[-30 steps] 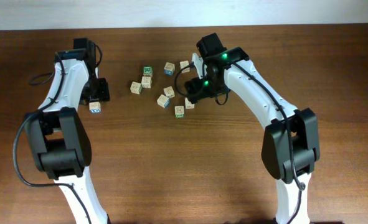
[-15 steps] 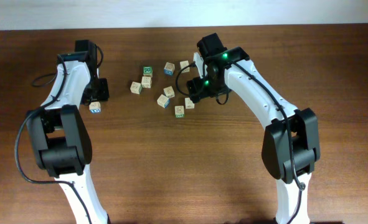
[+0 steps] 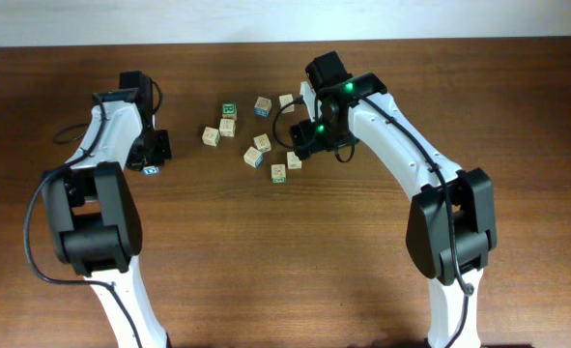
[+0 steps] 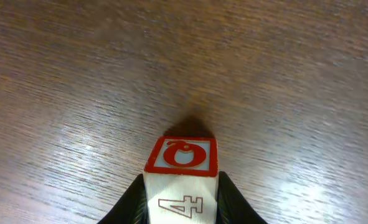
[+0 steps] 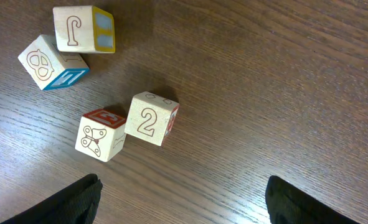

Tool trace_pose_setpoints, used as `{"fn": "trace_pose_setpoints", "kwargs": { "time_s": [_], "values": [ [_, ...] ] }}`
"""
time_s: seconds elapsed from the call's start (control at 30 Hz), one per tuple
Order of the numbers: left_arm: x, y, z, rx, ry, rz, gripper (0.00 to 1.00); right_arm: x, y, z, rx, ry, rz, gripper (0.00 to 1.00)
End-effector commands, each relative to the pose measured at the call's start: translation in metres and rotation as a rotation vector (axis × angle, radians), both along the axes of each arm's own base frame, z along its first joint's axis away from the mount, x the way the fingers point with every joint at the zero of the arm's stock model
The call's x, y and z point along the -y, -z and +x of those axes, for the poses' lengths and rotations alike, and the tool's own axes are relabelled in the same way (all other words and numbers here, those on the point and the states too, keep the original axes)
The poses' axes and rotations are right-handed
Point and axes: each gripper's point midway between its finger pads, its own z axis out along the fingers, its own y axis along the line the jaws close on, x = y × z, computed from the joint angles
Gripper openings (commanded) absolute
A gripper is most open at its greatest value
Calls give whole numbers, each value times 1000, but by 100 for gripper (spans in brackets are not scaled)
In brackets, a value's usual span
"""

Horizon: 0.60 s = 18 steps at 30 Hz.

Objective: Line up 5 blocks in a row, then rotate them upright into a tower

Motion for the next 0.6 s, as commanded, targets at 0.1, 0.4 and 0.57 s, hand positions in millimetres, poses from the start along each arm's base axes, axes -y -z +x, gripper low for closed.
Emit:
{"fn": "trace_pose_setpoints", "kwargs": {
  "time_s": [0.1,0.4,0.57],
  "values": [
    [75,11,-18,-84,70,-260,11,3,-7,3,2,15,2,86],
    [164,7,-48,-191,235,-360,13,35,-65,9,-83,135,177,85],
    [185,6,-62,-232,290,-348,17,54,-82,8,-104,177,187,85]
  ]
}}
